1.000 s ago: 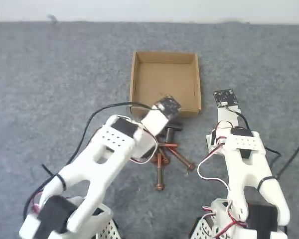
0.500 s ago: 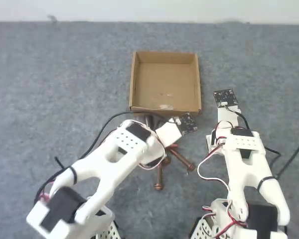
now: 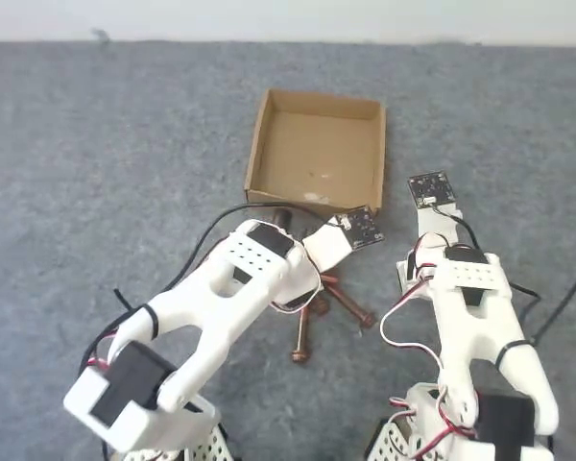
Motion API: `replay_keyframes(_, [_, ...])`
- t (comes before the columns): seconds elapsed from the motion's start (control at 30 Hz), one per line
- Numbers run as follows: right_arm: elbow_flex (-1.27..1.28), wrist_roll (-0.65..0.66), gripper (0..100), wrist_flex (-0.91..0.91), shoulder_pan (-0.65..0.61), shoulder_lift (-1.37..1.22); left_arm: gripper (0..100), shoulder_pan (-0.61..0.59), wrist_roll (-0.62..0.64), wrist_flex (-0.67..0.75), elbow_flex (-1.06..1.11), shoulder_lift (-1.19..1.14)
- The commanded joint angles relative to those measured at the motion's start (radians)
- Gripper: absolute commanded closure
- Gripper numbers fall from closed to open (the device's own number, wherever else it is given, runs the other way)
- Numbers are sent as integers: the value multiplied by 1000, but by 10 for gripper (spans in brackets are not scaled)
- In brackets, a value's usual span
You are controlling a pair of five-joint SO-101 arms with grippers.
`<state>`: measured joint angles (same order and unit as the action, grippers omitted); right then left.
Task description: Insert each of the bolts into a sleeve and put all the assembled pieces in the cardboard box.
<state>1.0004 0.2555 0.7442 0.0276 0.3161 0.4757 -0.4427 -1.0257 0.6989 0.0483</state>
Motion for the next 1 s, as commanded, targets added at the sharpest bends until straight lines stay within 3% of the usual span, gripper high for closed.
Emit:
replay_keyframes(0.0, [-29,14,993,-18,-15,1,987,-21,-9,32,-16,-3])
replay_keyframes(0.1, [-29,14,993,-18,-15,1,987,-25,6,31,-8,5])
replay_keyframes(0.3, [-29,14,993,-18,-15,1,988,-23,164,-34,-28,20])
replay_keyframes(0.43, [-29,14,993,-18,-15,1,988,-84,244,-101,-42,115])
replay_keyframes(0.7, [-29,9,993,-19,-15,1,988,-229,249,-117,45,313])
replay_keyframes(0.87, [-29,8,993,-19,-16,1,981,-189,250,-98,96,377])
replay_keyframes(0.97, [-28,8,993,-19,-25,1,901,-126,232,-72,120,399])
